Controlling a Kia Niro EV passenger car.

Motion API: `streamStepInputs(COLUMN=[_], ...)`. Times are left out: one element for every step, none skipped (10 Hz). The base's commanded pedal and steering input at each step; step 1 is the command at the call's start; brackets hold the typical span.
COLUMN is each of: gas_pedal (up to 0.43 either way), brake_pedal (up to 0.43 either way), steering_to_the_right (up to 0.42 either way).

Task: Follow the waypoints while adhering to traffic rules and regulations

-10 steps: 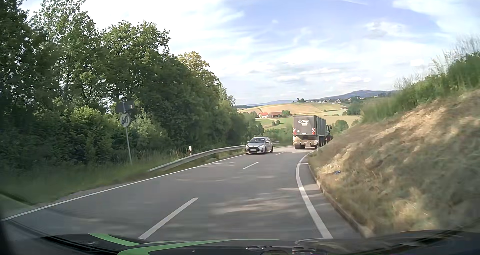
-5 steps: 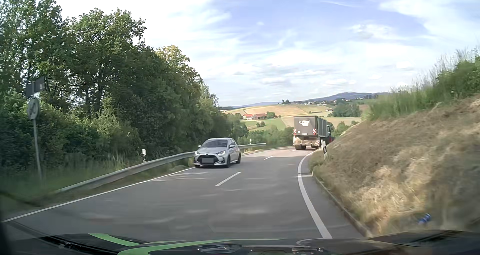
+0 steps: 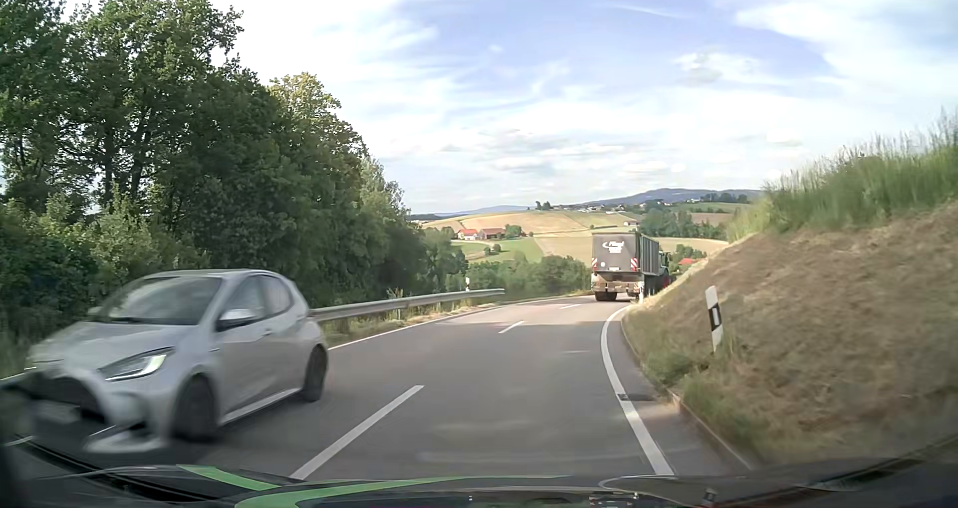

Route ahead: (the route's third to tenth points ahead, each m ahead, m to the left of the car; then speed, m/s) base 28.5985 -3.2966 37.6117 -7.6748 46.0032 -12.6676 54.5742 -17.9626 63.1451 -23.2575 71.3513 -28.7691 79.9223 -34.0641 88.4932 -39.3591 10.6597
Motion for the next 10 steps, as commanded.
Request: streamStepInputs(gas_pedal=[0.000, 0.000, 0.000, 0.000, 0.000, 0.000, 0.000, 0.000, 0.000, 0.000], brake_pedal=[0.165, 0.165, 0.171, 0.171, 0.171, 0.165, 0.159, 0.159, 0.159, 0.146], steering_to_the_right=[0.040, 0.040, 0.040, 0.041, 0.043, 0.043, 0.043, 0.043, 0.043, 0.046])
